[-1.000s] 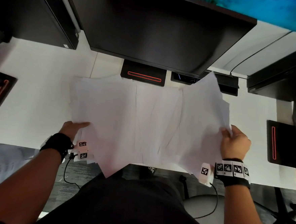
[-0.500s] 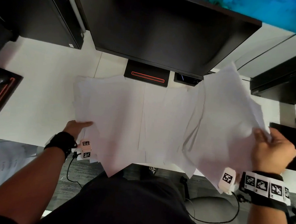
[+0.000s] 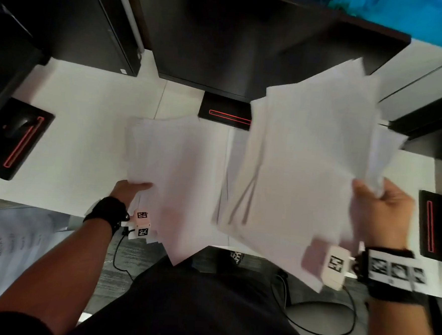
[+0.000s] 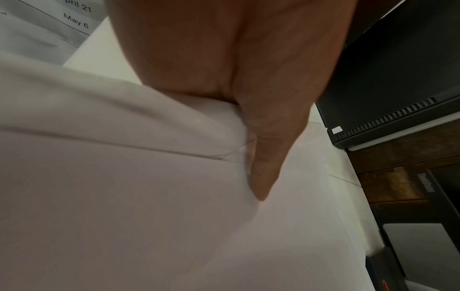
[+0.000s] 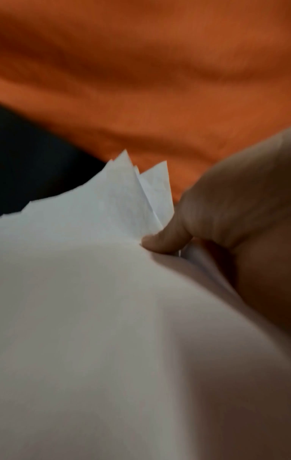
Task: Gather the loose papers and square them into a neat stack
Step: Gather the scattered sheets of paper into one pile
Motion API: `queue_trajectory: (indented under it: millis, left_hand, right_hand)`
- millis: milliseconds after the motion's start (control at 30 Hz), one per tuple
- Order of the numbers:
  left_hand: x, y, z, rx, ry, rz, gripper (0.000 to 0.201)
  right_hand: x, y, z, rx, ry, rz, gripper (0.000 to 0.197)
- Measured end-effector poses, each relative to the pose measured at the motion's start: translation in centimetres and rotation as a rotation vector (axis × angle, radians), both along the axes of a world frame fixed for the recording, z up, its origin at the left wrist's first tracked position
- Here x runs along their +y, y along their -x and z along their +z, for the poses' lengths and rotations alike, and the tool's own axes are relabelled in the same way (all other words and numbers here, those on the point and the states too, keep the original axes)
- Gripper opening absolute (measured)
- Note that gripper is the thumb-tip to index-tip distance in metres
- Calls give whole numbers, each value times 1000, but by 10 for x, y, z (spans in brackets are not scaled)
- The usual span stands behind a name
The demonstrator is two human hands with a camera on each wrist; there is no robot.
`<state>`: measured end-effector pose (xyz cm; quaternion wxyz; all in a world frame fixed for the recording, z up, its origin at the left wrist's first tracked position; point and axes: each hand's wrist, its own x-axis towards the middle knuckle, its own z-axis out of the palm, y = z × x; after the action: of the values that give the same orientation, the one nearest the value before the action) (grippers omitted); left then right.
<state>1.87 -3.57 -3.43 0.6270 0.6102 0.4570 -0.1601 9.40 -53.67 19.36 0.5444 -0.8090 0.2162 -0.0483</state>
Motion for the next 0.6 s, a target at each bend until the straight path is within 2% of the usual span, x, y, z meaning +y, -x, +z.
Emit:
queue_trajectory:
  millis: [67, 133, 233, 267, 300, 367, 433, 533, 600]
  left_hand:
    - [-2, -1, 3, -9, 3, -2, 48]
    - [-3, -3, 3, -12, 1, 30, 48]
    - [-3, -4, 4, -36, -8, 66, 58]
    - [-4, -3, 4, -39, -10, 68, 60]
    - [-5, -3, 6, -40, -22, 71, 61]
    - [-5, -4, 4, -37, -50, 55, 60]
    - [-4, -4, 2, -26, -82, 21, 59]
    - [-2, -3, 1, -2, -74, -13, 55]
    - [-2, -2, -1, 13, -60, -3, 52]
  right_hand:
    - [41, -5, -43, 115, -127, 85, 9]
    - [74, -11, -79, 202, -278, 134, 8]
    - [118, -18, -129, 332, -411, 133, 6]
    - [131, -20, -143, 392, -383, 111, 7]
    - [140, -22, -159, 449, -306, 103, 20]
    - [148, -26, -180, 572, -30, 173, 51]
    - [157, -27, -188, 635, 156, 227, 54]
    - [177, -26, -193, 707, 235, 258, 51]
    - [192, -24, -193, 748, 290, 354, 52]
